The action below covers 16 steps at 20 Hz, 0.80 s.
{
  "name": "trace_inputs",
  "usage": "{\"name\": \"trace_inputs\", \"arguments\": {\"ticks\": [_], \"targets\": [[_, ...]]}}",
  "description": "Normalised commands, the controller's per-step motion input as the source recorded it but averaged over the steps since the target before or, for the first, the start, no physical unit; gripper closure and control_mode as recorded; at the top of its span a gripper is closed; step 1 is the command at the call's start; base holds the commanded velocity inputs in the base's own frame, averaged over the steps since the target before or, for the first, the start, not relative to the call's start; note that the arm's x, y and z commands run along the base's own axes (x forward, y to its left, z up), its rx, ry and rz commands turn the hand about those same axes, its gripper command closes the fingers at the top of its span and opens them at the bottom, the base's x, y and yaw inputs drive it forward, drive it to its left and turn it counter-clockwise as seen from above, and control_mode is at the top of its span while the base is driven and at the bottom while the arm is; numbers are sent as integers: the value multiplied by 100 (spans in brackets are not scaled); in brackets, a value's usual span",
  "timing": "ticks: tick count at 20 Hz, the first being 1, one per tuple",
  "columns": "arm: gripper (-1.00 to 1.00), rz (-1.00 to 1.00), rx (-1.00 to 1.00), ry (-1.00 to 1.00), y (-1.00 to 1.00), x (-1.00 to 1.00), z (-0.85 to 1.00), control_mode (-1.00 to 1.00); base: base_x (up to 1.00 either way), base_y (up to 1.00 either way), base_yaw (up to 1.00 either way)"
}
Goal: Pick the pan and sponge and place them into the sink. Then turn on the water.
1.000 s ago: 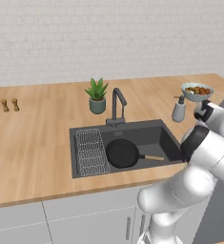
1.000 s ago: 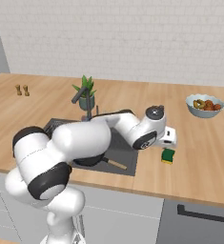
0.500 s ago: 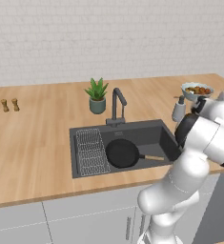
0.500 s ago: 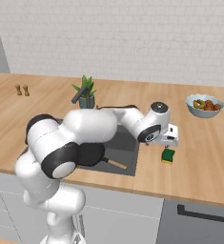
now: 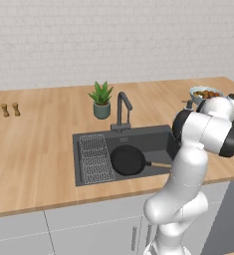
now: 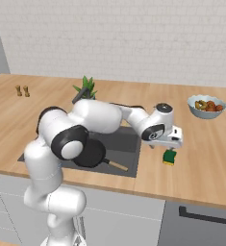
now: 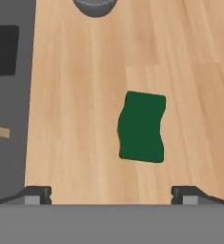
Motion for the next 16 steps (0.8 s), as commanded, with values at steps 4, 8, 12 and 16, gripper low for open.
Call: {"name": "trace_inputs", "arguments": {"ticks": [4,8,12,16], "targets": [[-100,0,0,6,-21,16,-25,-100,0,0,0],[-100,0,0,4,-13,11,-29,-100,0,0,0],[-100,0,0,5,-8,13,-28,-100,0,0,0],[-100,0,0,4,-1,18,-26,-100,0,0,0]]}}
